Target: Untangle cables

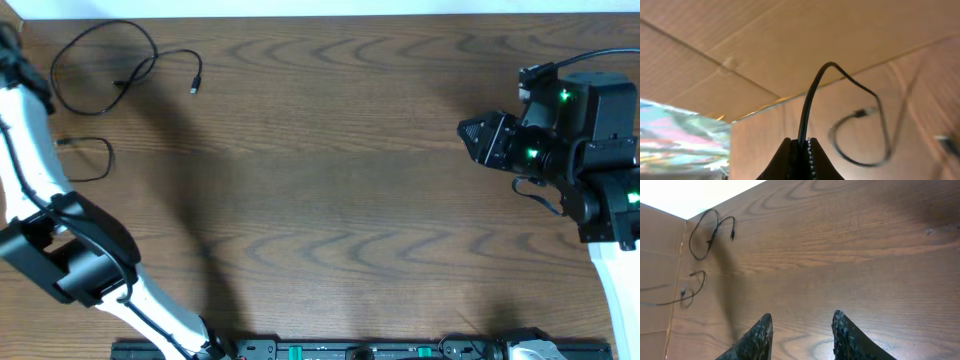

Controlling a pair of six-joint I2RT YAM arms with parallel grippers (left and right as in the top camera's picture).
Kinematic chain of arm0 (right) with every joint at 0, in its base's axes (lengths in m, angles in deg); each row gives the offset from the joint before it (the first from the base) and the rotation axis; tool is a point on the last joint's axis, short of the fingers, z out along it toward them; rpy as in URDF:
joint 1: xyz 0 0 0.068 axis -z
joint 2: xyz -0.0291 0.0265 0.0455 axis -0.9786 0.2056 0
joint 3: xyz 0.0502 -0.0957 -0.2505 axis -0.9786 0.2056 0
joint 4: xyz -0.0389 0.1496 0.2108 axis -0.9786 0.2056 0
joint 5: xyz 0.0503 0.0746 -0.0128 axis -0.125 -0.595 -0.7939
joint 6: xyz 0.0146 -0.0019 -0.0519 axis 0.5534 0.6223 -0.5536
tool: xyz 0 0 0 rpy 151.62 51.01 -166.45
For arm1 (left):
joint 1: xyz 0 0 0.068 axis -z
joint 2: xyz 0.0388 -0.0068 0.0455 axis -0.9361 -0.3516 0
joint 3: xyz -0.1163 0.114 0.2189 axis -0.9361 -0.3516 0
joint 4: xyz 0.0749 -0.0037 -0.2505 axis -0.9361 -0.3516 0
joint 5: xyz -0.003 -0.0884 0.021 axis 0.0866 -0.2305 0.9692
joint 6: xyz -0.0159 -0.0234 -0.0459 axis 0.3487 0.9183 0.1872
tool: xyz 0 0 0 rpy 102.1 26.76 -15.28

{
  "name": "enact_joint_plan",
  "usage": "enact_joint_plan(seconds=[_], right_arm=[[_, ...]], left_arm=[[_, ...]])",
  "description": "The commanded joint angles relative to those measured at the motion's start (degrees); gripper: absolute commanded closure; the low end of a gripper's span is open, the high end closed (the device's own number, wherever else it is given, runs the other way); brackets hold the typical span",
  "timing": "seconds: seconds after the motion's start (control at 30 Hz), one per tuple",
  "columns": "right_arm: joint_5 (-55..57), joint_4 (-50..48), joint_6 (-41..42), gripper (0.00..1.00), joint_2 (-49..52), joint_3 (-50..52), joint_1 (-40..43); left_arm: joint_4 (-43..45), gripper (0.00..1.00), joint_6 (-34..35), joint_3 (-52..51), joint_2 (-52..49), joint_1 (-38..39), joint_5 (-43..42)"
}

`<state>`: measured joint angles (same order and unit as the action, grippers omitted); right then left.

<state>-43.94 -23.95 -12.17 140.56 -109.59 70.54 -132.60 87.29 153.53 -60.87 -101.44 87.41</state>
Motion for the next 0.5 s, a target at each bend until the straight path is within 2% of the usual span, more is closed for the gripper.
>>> enact_joint_plan(seconds=[0.0, 0.17, 0.37, 0.47], right_arm=[[0.5, 0.0, -1.0, 0.65, 1.5, -0.2, 0.4], [0.3, 0.2, -1.0, 0.65, 3.0, -0.2, 0.2], [0.3, 0.0, -1.0, 0.67, 4.9, -0.2, -0.8], [0.3, 0.0, -0.8, 0.67, 5.9, -0.2, -1.2]], left_arm=[[-0.6, 0.92, 0.9, 0.3, 1.0, -1.9, 2.7], [1.1, 0.93, 0.9, 0.3, 1.2, -1.7, 6.6], [0.9, 0.93, 0.9, -0.1, 1.1, -1.7, -2.8], [0.9, 0.93, 0.9, -1.2, 1.1, -1.6, -5.0]])
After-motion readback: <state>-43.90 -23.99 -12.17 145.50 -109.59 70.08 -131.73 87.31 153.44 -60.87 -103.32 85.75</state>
